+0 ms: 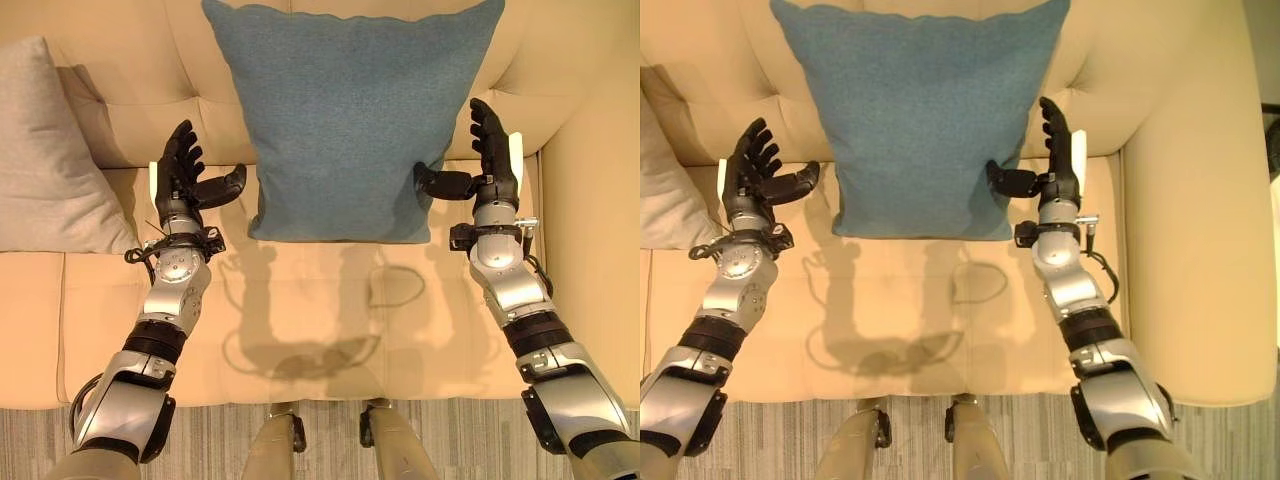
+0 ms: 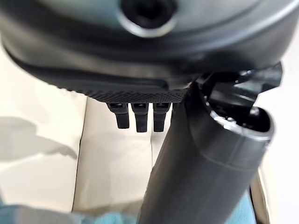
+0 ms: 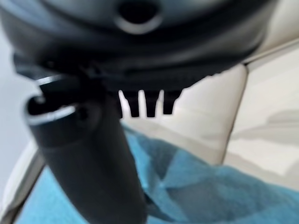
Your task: Pick up all the scattered cushions and arrange them neatly on the sofa.
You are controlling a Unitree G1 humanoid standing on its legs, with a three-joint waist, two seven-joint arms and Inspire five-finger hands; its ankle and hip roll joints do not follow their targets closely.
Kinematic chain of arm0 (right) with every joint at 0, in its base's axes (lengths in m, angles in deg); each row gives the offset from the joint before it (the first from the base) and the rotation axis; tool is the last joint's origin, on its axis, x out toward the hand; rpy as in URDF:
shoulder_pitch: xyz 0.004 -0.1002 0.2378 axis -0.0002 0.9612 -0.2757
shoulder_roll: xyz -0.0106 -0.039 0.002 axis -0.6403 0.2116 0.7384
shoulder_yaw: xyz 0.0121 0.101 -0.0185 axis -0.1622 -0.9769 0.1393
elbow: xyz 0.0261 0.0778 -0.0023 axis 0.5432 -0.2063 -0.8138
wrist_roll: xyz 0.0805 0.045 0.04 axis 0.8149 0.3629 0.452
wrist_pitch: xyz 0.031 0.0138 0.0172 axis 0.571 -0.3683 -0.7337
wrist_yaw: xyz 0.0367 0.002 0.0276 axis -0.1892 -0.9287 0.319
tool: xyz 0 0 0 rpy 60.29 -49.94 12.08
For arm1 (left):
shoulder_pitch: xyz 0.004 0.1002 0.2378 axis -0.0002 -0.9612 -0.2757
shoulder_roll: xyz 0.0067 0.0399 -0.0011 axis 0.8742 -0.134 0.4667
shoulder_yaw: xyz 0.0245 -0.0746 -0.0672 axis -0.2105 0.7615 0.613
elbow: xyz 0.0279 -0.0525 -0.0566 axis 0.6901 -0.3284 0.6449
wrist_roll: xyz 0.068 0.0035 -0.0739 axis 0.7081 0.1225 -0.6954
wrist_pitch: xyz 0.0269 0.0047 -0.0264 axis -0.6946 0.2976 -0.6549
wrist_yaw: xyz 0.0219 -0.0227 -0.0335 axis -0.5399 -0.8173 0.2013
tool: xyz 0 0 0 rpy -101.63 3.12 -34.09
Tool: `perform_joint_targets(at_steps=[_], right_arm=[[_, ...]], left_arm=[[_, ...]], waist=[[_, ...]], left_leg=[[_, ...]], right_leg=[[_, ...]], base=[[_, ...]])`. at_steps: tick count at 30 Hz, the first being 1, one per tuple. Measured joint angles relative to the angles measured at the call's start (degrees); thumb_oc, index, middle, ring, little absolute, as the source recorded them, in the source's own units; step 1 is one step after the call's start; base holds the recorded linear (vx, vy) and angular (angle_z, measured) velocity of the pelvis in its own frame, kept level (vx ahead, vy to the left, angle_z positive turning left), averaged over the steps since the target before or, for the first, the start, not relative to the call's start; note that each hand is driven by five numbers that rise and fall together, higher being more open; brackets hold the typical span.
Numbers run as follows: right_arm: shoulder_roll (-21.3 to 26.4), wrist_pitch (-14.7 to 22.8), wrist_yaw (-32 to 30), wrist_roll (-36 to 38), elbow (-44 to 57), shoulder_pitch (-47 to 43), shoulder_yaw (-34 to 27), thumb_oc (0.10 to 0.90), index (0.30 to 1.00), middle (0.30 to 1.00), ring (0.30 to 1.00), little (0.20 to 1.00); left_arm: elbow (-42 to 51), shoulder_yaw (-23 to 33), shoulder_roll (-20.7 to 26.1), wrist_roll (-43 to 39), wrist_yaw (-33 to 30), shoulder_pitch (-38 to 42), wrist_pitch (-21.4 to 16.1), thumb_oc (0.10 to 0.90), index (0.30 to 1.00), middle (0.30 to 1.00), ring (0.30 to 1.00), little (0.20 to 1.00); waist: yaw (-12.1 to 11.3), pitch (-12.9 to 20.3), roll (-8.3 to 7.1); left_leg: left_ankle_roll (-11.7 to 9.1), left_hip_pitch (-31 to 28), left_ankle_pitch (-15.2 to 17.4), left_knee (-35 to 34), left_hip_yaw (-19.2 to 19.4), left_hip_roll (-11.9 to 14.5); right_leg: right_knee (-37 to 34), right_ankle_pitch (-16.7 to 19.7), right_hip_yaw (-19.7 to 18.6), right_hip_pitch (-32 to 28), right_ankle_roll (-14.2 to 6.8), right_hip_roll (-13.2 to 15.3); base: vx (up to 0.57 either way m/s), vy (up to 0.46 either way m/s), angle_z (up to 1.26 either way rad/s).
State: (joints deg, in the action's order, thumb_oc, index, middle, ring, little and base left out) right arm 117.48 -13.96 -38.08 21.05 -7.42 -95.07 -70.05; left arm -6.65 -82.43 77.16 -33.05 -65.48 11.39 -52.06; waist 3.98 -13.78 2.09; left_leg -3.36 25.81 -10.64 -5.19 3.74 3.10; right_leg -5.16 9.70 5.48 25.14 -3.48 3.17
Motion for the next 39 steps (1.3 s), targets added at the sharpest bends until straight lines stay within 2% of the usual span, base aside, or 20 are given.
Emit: perform_joint_targets(at_steps=[2, 5, 8, 13, 18, 19, 21, 23, 25, 30, 35, 39], right_arm=[[-0.14, 0.1, -0.04, 0.05, 0.22, 0.87, -0.84, 0.8, 0.9, 0.9, 0.9, 0.9], [-1.05, 0.65, -0.02, 0.07, 4.9, 7.34, -4.5, 0.8, 0.9, 0.9, 0.9, 0.9], [-1.21, 0.8, 0.32, -0.18, 6.74, 11.72, -5.35, 0.8, 0.9, 0.9, 0.9, 0.9], [-3.0, 1.94, 2.71, -1.05, 9.14, 26.59, -12.22, 0.8, 0.9, 0.9, 0.9, 0.9], [-4.45, 1.95, 4.99, -1.28, 8.34, 37.54, -16.23, 0.8, 0.9, 0.9, 0.9, 0.9], [-5.5, 1.85, 6.15, -1.58, 7.9, 41.28, -16.92, 0.8, 0.9, 0.9, 0.9, 0.9], [-6.32, 2.05, 7.45, -2.61, 6.57, 44.33, -15.94, 0.8, 0.9, 0.9, 0.9, 0.9], [-10.05, 2.02, 9.73, -2.57, 1.07, 46.99, -15.42, 0.8, 0.9, 0.9, 0.9, 0.9], [-12.68, 1.92, 11.04, -1.28, -3.17, 47.92, -15.28, 0.8, 0.9, 0.9, 0.9, 0.9], [-14.54, 1.65, 13.37, -0.5, -12.01, 49.98, -9.87, 0.8, 0.9, 0.9, 0.9, 0.9], [-14.64, 1.9, 14.6, -1.46, -16.77, 50.6, -5.91, 0.8, 0.9, 0.9, 0.9, 0.9], [-14.58, 2.45, 14.7, -2.77, -19.54, 51.84, -5.28, 0.8, 0.9, 0.9, 0.9, 0.9]], left_arm=[[0.94, 0.98, -1.05, -0.12, -0.3, -1.26, -0.01, 0.8, 0.9, 0.9, 0.9, 0.9], [5.54, 1.88, -2.78, 0.23, 0.07, -8.14, -0.16, 0.8, 0.9, 0.9, 0.9, 0.9], [6.94, 2.26, -3.77, 0.9, 0.33, -12.09, -0.03, 0.8, 0.9, 0.9, 0.9, 0.9], [13.6, 4.68, -5.33, 6.36, 4.23, -25.1, -0.01, 0.8, 0.9, 0.9, 0.9, 0.9], [13.3, 7.13, -5.58, 10.43, 6.39, -34.53, 0.32, 0.8, 0.9, 0.9, 0.9, 0.9], [12.42, 8.72, -7.33, 11.7, 7.45, -37.95, 0.97, 0.8, 0.9, 0.9, 0.9, 0.9], [10.15, 8.93, -7.99, 12.59, 8.1, -40.94, 1.09, 0.8, 0.9, 0.9, 0.9, 0.9], [4.4, 8.83, -9.7, 13.41, 9.77, -44.74, 1.73, 0.8, 0.9, 0.9, 0.9, 0.9], [-0.84, 8.61, -11.21, 14.55, 10.28, -46.5, 2.43, 0.8, 0.9, 0.9, 0.9, 0.9], [-12.33, 6.01, -12.9, 19.4, 10.89, -49.17, 5.28, 0.8, 0.9, 0.9, 0.9, 0.9], [-21.36, 6.03, -14.78, 22.78, 11.12, -49.25, 5.28, 0.8, 0.9, 0.9, 0.9, 0.9], [-23.09, 5.16, -15.0, 24.04, 10.9, -49.39, 5.47, 0.8, 0.9, 0.9, 0.9, 0.9]], waist=[[-0.01, 0.0, 0.0], [-0.24, 0.0, 0.0], [-0.19, 0.0, 0.0], [-0.17, 0.0, 0.0], [0.14, 0.0, -0.01], [0.19, 0.01, -0.04], [0.22, 0.91, -0.27], [0.14, 4.52, -1.08], [0.06, 6.45, -1.8], [-0.17, 9.43, -2.86], [-0.49, 11.13, -2.44], [-1.46, 13.12, -1.65]], left_leg=[[0.0, -0.03, 0.0, 0.0, -0.52, -0.01], [0.0, -0.02, 0.01, -0.01, -1.05, -0.2], [0.0, 0.01, 0.06, -0.03, -1.08, -0.2], [-0.06, -0.48, 0.13, -0.03, -1.12, -0.15], [-0.25, -3.65, 0.61, -0.04, -1.1, -0.06], [-0.49, -6.98, 1.05, -0.05, -1.06, -0.03], [-0.24, -9.69, 2.1, -0.08, -1.05, 0.15], [-0.49, -12.03, 3.43, -0.16, -1.01, 0.46], [-0.31, -14.15, 3.78, -0.14, -1.01, 0.55], [-0.1, -17.58, 3.85, -0.11, -1.29, 0.5], [0.22, -20.32, 4.85, -0.38, -1.34, 0.76], [0.12, -19.78, 4.8, 0.01, -1.3, 1.55]], right_leg=[[0.0, -0.07, 0.67, -0.32, -0.07, 0.01], [-0.01, -0.26, 0.79, -0.55, -0.3, 0.16], [-0.02, -0.34, 0.76, -0.51, -0.33, 0.17], [-0.02, -0.44, 0.76, -1.05, -0.38, 0.11], [-0.03, -1.14, 0.8, -4.24, -0.79, 0.11], [-0.04, -1.69, 0.83, -7.59, -0.94, 0.07], [-0.06, -2.85, 0.89, -10.27, -0.91, -0.17], [-0.07, -3.55, 0.9, -12.62, -0.48, -0.5], [-0.09, -3.95, 0.99, -14.73, -0.53, -0.59], [-0.18, -4.69, 1.48, -18.44, -1.03, -0.5], [-0.48, -4.84, 1.45, -21.39, -0.8, -0.72], [-0.09, -5.27, 1.71, -21.8, -0.13, -1.83]], base=[[0.01, 0.008, 0.14], [0.03, 0.011, 0.08], [0.0, 0.0, 0.0], [0.02, -0.004, 0.0], [0.06, -0.015, 0.0], [0.05, -0.014, 0.01], [0.05, -0.012, -0.02], [0.02, -0.003, -0.01], [0.0, 0.0, 0.0], [0.01, -0.024, 0.04], [0.0, -0.053, 0.03], [-0.18, -0.04, 0.13]])
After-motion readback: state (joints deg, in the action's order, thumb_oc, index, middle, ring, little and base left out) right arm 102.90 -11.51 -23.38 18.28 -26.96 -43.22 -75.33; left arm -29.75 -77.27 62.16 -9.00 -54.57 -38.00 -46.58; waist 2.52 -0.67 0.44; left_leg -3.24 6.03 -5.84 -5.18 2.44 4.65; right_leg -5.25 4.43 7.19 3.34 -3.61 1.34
